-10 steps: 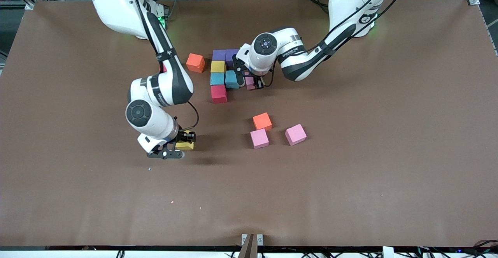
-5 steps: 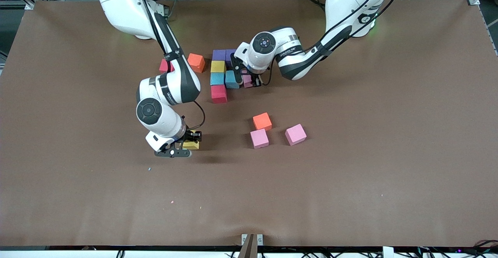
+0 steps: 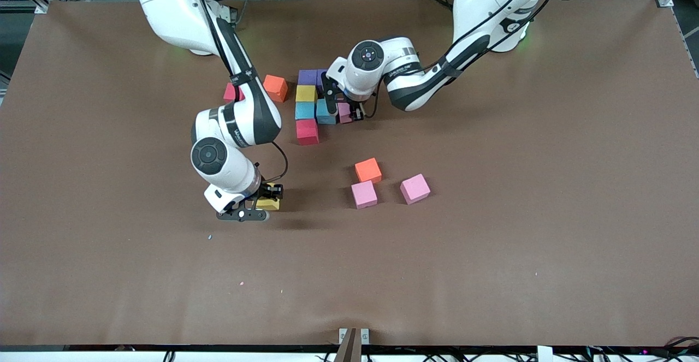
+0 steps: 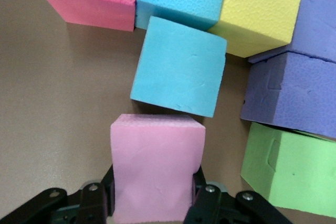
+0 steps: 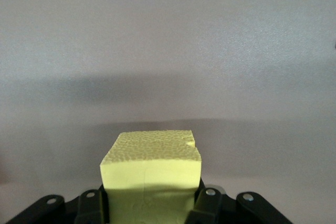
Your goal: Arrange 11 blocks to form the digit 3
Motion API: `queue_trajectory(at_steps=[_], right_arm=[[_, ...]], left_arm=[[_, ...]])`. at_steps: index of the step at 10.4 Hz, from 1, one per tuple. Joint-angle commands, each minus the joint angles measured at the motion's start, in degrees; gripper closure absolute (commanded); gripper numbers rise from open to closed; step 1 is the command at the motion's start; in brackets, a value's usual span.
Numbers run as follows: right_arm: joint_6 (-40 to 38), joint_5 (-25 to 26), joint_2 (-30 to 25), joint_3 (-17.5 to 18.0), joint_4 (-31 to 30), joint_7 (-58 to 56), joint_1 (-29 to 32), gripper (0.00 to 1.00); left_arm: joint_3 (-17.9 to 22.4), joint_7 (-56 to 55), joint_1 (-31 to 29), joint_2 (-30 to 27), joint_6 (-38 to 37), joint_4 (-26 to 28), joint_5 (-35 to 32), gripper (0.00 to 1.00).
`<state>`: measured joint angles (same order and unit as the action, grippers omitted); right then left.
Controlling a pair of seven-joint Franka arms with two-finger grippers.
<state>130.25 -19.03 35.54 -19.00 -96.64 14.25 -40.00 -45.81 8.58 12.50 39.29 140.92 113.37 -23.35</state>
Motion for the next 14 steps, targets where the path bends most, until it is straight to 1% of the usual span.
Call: queue_trajectory(at_steps=[1, 2, 3, 14], right_arm=[[1.06, 0.31, 0.15, -0.16, 0.40, 1.22, -0.16, 0.74], [1.06, 0.31, 0.15, -0.16, 0.40, 1.22, -0.16, 0.74], [1.06, 0.31, 0.23, -0.16, 0.40, 1.22, -0.16, 0.74], [1.06, 0.31, 0.15, -0.16, 0.40, 1.31, -0.16, 0.74]], left_arm=[[1.94, -1.55, 2.17, 0.70, 1.55, -1.04, -2.57, 1.00], [3.17, -1.64, 3.83, 0.61, 2.25, -1.05, -2.49, 1.00], [3.62, -1.81, 4.02, 0.61, 2.52, -1.05, -2.58, 1.00], [3.80, -5.24, 5.16, 0.79, 2.52, -1.22, -2.14, 1.00]])
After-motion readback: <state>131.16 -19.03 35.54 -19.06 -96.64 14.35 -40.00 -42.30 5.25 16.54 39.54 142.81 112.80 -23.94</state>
